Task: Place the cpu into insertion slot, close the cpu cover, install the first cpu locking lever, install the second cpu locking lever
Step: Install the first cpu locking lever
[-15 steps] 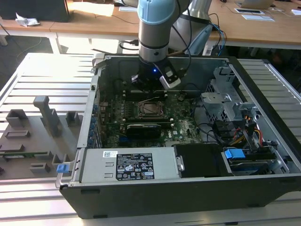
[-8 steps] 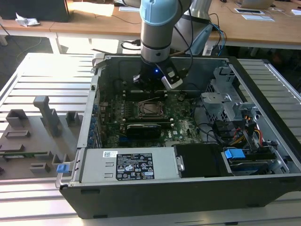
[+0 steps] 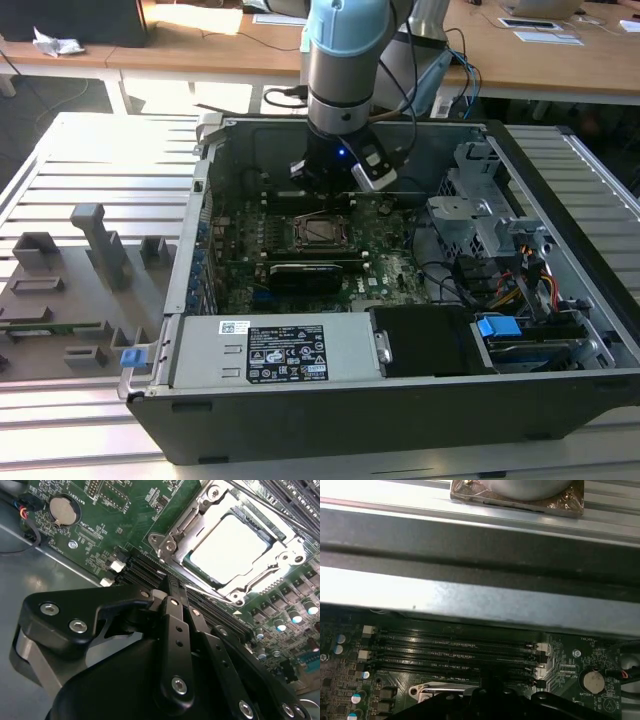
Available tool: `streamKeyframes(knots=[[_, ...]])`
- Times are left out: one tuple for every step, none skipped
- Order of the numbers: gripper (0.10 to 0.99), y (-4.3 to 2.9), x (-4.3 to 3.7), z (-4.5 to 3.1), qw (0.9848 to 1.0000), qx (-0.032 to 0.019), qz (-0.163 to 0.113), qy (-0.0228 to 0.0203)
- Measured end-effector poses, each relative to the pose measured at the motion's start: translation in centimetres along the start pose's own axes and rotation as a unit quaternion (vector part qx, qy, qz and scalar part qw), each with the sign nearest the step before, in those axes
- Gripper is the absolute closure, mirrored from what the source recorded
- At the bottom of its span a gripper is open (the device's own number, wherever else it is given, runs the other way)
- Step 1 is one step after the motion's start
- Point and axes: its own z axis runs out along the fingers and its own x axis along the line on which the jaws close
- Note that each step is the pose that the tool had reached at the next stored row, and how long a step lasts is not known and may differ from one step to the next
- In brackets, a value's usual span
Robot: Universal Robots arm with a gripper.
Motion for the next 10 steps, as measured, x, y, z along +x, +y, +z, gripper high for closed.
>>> streamKeyframes(knots=[[0.98, -0.01, -0.06, 0.0, 1.0, 0.0, 0.0, 0.0], [0.98, -0.01, -0.1, 0.0, 1.0, 0.0, 0.0, 0.0], [0.98, -0.01, -0.14, 0.01, 1.0, 0.0, 0.0, 0.0], [0.98, -0.02, -0.19, 0.01, 1.0, 0.0, 0.0, 0.0], [0.98, -0.02, -0.22, 0.01, 1.0, 0.0, 0.0, 0.0], [0.98, -0.03, -0.27, 0.01, 1.0, 0.0, 0.0, 0.0], [0.98, -0.03, -0.33, 0.02, 1.0, 0.0, 0.0, 0.0], [0.98, -0.04, -0.42, 0.04, 1.0, -0.0001, 0.0, 0.0001], [0.98, -0.06, -0.55, 0.1, 1.0, -0.0001, 0.0, 0.0003], [0.98, -0.1, -0.56, 0.23, 1.0, -0.0001, 0.0, 0.0008]])
